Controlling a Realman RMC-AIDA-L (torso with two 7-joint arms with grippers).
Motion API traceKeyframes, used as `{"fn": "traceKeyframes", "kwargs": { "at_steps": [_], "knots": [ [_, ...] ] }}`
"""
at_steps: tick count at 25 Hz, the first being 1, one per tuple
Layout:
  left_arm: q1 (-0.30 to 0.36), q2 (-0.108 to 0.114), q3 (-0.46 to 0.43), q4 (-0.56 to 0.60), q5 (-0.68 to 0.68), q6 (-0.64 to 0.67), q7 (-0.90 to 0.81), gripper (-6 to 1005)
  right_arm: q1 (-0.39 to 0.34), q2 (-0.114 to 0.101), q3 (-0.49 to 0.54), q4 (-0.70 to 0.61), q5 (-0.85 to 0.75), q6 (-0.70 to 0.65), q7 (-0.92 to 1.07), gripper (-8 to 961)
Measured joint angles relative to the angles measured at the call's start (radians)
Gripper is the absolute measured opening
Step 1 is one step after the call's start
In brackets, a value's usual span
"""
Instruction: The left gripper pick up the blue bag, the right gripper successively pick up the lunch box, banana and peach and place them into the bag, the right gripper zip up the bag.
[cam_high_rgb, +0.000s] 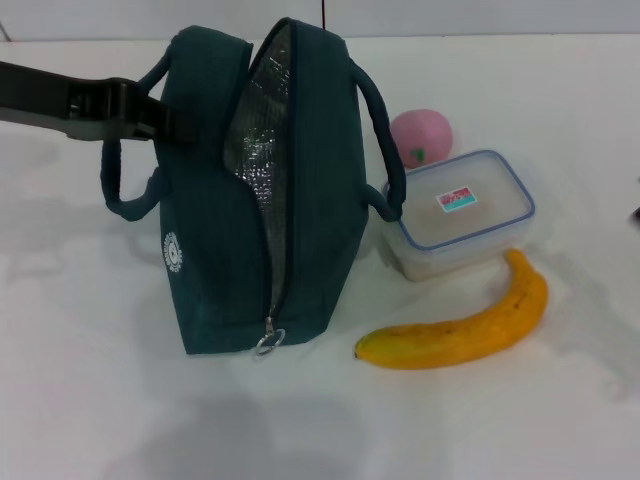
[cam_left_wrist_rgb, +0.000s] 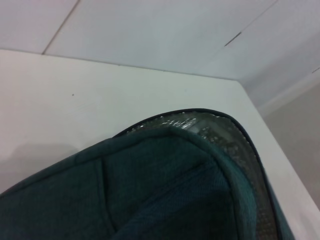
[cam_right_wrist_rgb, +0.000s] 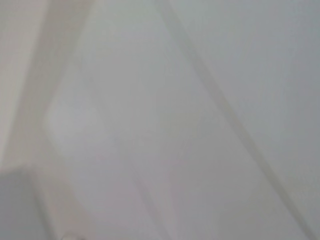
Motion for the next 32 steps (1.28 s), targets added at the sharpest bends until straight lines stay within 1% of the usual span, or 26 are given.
{"fn": "traceKeyframes", "kwargs": {
  "at_steps": [3, 7, 9, 11, 15, 21, 25, 32],
  "knots": [
    [0.000, -0.001, 0.000, 0.000, -0.010, 0.000, 0.002, 31, -0.017, -0.007, 0.001, 0.013, 0.103, 0.042, 0.170, 881],
    [0.000, -0.004, 0.000, 0.000, -0.011, 0.001, 0.006, 31, -0.013, -0.013, 0.004, 0.017, 0.169, 0.187, 0.444, 881],
    [0.000, -0.006, 0.000, 0.000, -0.011, 0.001, 0.009, 31, 0.003, -0.009, 0.005, 0.017, 0.173, 0.276, 0.542, 881],
    [-0.001, -0.007, 0.000, 0.000, -0.011, 0.001, 0.012, 31, 0.025, 0.001, 0.003, 0.018, 0.171, 0.356, 0.596, 880],
    [-0.007, -0.007, 0.000, 0.000, -0.011, 0.000, 0.019, 31, 0.072, 0.014, -0.017, 0.024, 0.166, 0.469, 0.645, 880],
    [-0.009, -0.008, -0.001, 0.000, -0.029, -0.003, 0.023, 31, 0.160, 0.023, -0.043, 0.069, 0.165, 0.571, 0.661, 880],
    [-0.011, -0.009, 0.001, 0.000, -0.035, -0.006, 0.023, 31, 0.215, 0.027, -0.084, 0.090, 0.165, 0.629, 0.681, 880],
    [-0.011, -0.009, 0.000, 0.000, -0.044, -0.007, 0.028, 31, 0.261, 0.030, -0.152, 0.093, 0.165, 0.704, 0.712, 880]
  ]
}}
